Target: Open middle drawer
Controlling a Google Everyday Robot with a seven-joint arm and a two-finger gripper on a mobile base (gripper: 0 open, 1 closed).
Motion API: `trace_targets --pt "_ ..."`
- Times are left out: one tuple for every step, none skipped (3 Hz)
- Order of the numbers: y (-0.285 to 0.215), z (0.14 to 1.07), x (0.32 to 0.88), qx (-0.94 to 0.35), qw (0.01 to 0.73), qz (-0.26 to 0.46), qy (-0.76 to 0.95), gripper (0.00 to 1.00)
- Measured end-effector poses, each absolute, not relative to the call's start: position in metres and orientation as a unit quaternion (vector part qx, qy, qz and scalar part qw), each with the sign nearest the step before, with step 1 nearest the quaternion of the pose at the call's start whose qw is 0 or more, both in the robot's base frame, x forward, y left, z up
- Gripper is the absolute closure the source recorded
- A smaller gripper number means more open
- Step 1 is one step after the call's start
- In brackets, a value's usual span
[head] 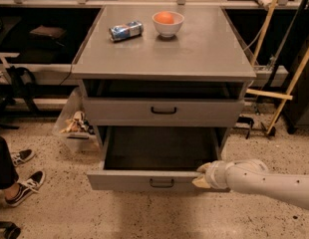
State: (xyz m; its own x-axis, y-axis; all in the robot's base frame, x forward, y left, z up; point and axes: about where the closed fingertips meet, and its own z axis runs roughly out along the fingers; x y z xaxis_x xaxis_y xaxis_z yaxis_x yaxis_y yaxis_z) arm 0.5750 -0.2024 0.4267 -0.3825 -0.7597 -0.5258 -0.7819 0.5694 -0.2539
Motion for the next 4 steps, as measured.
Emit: trace_targets --pt "-0.201 0.429 0.575 -0.464 0.306 0.018 0.831 1.0" --pt "-0.203 0.427 0.566 -0.461 0.307 0.019 0.833 1.0" --pt "-0.202 0.429 0.566 -0.461 0.307 0.019 0.833 1.0" --pt "-0.204 0.427 0.557 -0.457 0.308 0.021 0.834 1.0"
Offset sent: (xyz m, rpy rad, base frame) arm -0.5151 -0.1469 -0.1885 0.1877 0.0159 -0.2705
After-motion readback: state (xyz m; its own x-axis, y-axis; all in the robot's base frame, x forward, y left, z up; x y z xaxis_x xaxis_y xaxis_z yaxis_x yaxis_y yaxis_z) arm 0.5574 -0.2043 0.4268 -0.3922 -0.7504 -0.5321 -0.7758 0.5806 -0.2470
